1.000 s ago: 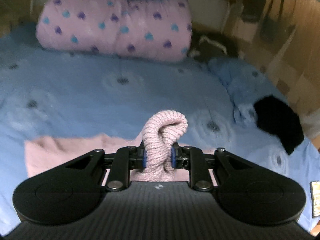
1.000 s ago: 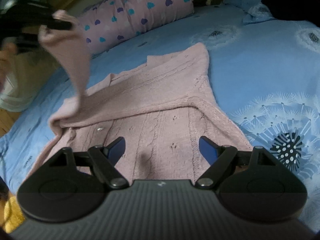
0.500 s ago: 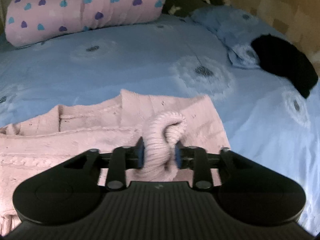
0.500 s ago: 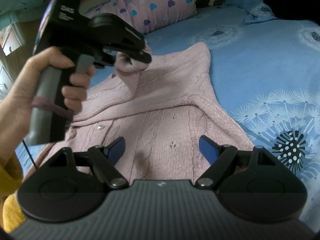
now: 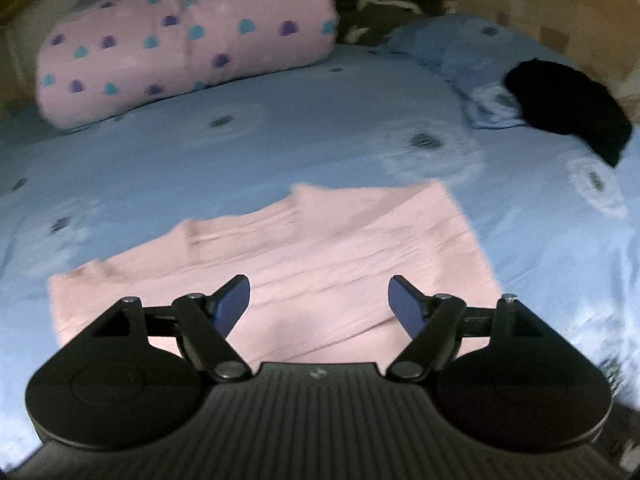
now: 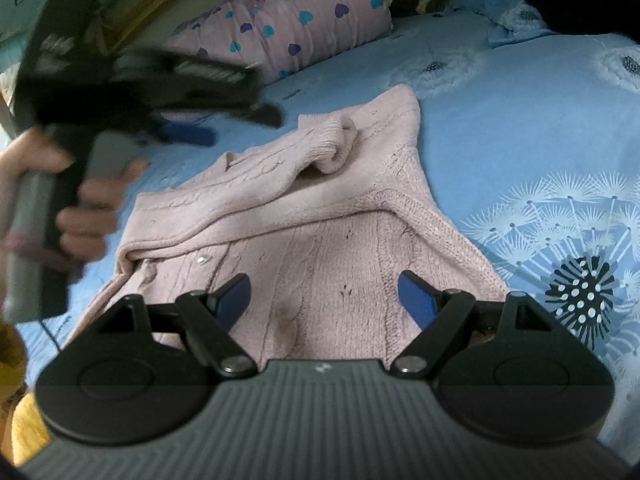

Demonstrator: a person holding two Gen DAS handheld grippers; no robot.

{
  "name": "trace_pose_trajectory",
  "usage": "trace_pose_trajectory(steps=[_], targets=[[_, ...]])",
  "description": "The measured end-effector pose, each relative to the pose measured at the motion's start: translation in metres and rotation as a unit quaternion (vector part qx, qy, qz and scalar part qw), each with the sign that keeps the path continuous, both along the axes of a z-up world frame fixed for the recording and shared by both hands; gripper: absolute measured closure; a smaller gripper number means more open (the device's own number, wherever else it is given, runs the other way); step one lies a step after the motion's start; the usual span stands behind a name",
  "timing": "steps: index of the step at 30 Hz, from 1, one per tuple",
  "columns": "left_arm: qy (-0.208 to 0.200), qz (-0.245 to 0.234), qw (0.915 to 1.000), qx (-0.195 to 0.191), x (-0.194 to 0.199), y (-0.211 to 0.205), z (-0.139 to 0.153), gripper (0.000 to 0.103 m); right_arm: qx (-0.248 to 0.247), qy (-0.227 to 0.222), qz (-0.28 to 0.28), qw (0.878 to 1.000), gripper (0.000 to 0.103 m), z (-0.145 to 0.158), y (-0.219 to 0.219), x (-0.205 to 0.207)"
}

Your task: Fold small clothes

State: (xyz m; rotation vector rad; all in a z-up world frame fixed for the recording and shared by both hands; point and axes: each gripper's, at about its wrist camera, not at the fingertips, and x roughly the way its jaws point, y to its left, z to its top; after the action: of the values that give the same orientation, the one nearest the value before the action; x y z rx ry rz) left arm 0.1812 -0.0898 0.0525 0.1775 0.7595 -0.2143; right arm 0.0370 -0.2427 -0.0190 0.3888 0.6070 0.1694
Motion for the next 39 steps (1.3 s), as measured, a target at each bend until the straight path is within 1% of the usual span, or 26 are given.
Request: trace_pose_trajectory(steps=[5, 8, 10, 14, 18, 23, 25, 27, 30, 35, 39], targets=[[-0.007, 0.056, 0.9979, 0.031, -0.023, 0.059, 0.002, 0.022, -0.009, 0.001, -0.001, 1.0, 0.021, 0.001, 0.003, -0.001], [-0.013, 0.09, 0.9944, 0.054, -0.035, 0.098, 0.003, 0.022, -0.022, 0.005, -0.001, 1.0, 0.021, 0.003, 0.007, 0.001], [-0.01, 0.11, 0.992, 0.061, -0.041, 0.122, 0.002, 0.022, -0.028, 0.011, -0.002, 1.0, 0.021, 0.005, 0.01, 0.003], [0.003, 0.141, 0.988, 0.064, -0.05, 0.161, -0.006, 0.022, -0.036, 0.021, 0.001, 0.999, 0.02, 0.013, 0.013, 0.007], [0.018, 0.163, 0.9852, 0.052, -0.055, 0.185, -0.018, 0.022, -0.041, 0.019, 0.009, 0.999, 0.02, 0.027, 0.016, 0.015], [0.027, 0.186, 0.9811, 0.046, -0.056, 0.197, -0.034, 0.021, -0.055, 0.012, 0.022, 0.998, 0.02, 0.048, 0.019, 0.038], [0.036, 0.2, 0.9783, 0.041, -0.054, 0.199, -0.041, 0.021, -0.061, 0.01, 0.023, 0.998, 0.021, 0.053, 0.018, 0.051], [0.043, 0.204, 0.9775, 0.035, -0.053, 0.201, -0.047, 0.021, -0.062, 0.013, 0.018, 0.998, 0.021, 0.055, 0.015, 0.066], [0.048, 0.203, 0.9775, 0.029, -0.053, 0.202, -0.054, 0.021, -0.057, 0.021, 0.002, 0.998, 0.021, 0.054, 0.01, 0.089], [0.049, 0.211, 0.9759, 0.023, -0.05, 0.203, -0.062, 0.021, -0.064, 0.033, -0.018, 0.997, 0.021, 0.047, 0.004, 0.129], [0.046, 0.218, 0.9746, 0.017, -0.047, 0.207, -0.064, 0.02, -0.043, 0.053, -0.022, 0.997, 0.021, 0.036, -0.001, 0.155]])
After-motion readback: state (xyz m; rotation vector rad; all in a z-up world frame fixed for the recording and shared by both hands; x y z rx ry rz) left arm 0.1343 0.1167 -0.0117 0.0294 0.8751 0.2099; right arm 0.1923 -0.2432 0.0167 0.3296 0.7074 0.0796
